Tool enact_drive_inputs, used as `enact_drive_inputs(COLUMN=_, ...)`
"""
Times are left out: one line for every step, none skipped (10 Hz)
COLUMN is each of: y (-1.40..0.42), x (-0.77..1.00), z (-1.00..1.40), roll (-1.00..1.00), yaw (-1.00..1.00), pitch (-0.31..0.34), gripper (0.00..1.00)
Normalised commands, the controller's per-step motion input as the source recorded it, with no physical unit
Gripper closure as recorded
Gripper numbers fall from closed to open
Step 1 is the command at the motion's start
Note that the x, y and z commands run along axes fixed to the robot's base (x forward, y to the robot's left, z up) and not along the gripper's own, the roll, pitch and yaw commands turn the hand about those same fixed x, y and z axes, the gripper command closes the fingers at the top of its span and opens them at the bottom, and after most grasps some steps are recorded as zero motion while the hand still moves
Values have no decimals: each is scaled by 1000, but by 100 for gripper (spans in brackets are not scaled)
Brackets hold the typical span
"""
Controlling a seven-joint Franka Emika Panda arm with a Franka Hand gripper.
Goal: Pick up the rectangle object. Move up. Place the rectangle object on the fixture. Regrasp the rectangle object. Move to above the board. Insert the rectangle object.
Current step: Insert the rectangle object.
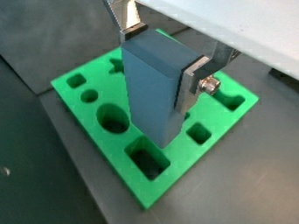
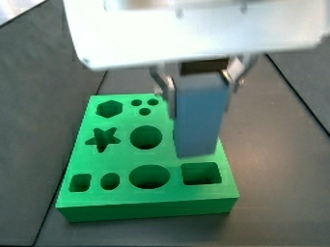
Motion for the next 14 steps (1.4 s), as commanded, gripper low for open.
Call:
enact_drive_inputs(y=-449, x=137, z=-406, roll=154, yaw=14, pitch=-40, gripper=100)
enact_drive_inputs(y=-314, x=80, z=-214, roll=129, yaw=0, pitch=0, gripper=100)
enact_drive_inputs(y=-323, x=40, z=-217, roll=134, yaw=0, pitch=-3, gripper=100)
enact_drive_inputs(y=-234, x=0, z=-117, roll=119, yaw=0, pitch=0, gripper=100)
enact_drive_inputs(y=-146, x=-43, z=-37, roll=94, yaw=0, pitch=0, gripper=100)
enact_drive_inputs(y=-91, x=-3, z=-37, roll=49, yaw=0, pitch=0, gripper=100)
enact_drive_inputs(y=-37, x=11, z=-83, roll=11, yaw=0, pitch=0, gripper=100)
enact_drive_inputs(y=0, x=40, z=-243, roll=13, yaw=0, pitch=0, gripper=100)
enact_drive_inputs(y=0, x=49, z=-286, roll=14, yaw=0, pitch=0, gripper=100)
enact_drive_inputs(y=-11, x=0, z=-206, roll=17, yaw=0, pitch=-16, gripper=100)
enact_drive_inputs(y=-69, x=0, z=-206, roll=13, yaw=-9, pitch=-34, gripper=100)
enact_drive_inputs(y=-197, x=191, z=-206, roll=0, yaw=-100, pitch=-77, gripper=100)
enact_drive_inputs(y=-157, x=231, z=-57, roll=0, yaw=-117, pitch=-20, gripper=100)
enact_drive_inputs(y=-86, x=220, z=0, roll=0, yaw=-134, pitch=0, gripper=100)
